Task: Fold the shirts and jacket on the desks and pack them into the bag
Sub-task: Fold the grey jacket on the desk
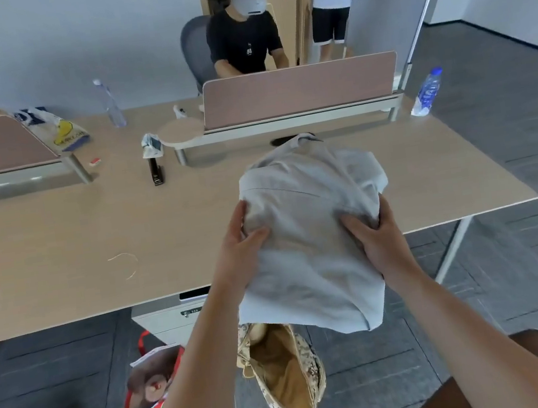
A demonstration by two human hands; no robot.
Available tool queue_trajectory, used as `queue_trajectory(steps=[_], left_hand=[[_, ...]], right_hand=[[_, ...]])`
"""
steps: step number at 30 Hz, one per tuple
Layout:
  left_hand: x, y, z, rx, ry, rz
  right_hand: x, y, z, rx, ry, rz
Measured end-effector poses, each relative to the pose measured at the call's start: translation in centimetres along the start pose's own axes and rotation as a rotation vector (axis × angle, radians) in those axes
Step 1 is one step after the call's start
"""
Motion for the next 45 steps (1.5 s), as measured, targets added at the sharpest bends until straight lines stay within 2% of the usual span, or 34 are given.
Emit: queue_trajectory(steps=[12, 19, 28, 34, 40, 45], left_hand=[[11.3, 1.8, -9.7, -0.120, -0.208, 0.005], [15.4, -0.5, -19.1, -0.044, -0.298, 0.017], [11.4, -3.4, -38.8, 0.181, -0.421, 0.000], [8.7, -2.9, -50.9, 0.214, -0.472, -0.008], [5.6, -2.1, -59.6, 0.251, -0.483, 0.051], [2.4, -2.8, -63.6, 0.212, -0.431, 0.075]], right_hand=[[12.2, -1.7, 13.0, -0.088, 0.139, -0.027], [17.7, 1.0, 21.1, -0.052, 0.270, -0.059], [16.7, 6.6, 37.6, 0.074, 0.344, -0.003], [15.0, 8.8, 47.8, 0.138, 0.388, -0.031], [11.8, 9.6, 55.3, 0.200, 0.406, -0.033], [8.8, 12.1, 59.4, 0.264, 0.362, -0.071]])
Point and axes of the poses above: each hand's wrist, its own x-axis away from the middle knuckle, its own y-axis out of the palm, z = x × y, the point moved 10 cm from there along -x, towards the middle knuckle, and after that the axes turned 3 degrees about -z, right-handed, at the moved point
